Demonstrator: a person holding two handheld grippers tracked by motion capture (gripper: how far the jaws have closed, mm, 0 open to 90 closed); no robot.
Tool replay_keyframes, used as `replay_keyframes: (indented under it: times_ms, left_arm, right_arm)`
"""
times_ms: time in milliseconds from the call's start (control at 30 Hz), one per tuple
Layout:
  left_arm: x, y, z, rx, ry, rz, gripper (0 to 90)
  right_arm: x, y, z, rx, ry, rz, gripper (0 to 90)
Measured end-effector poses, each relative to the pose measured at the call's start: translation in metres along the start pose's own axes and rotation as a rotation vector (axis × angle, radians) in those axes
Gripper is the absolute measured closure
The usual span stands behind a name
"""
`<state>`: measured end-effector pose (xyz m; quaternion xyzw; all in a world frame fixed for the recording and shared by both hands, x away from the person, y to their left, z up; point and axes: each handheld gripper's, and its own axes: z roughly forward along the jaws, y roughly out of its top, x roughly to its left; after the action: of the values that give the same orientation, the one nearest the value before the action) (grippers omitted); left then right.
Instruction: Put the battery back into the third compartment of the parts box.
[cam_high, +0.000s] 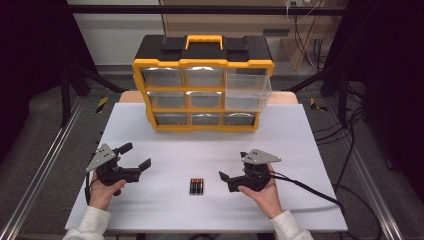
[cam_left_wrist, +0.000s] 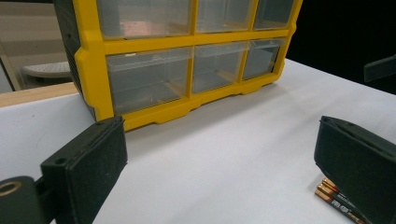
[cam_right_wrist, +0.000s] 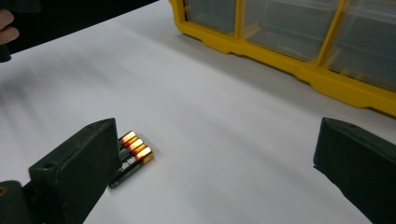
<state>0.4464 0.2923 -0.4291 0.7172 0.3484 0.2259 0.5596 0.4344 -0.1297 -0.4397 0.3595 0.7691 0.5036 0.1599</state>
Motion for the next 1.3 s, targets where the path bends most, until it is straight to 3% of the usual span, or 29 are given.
replay_keyframes:
  times_ms: [800, 900, 1100, 1300]
  left_arm:
    - [0.0, -0.001, 0.001, 0.007, 0.007, 0.003, 2.0]
    - [-0.001, -0.001, 0.001, 0.005, 0.007, 0.003, 2.0]
    - [0.0, -0.001, 0.001, 0.005, 0.008, 0.003, 2.0]
    - [0.0, -0.001, 0.0, 0.002, 0.009, 0.001, 2.1]
  right_arm:
    - [0.042, -0.008, 0.053, 0.18, 0.025, -0.043, 6.1]
    - [0.045, -0.011, 0.059, 0.2, 0.037, -0.039, 8.7]
    - [0.053, -0.014, 0.069, 0.244, 0.053, -0.077, 21.1]
    - [0.054, -0.018, 0.074, 0.274, 0.055, -0.069, 30.1]
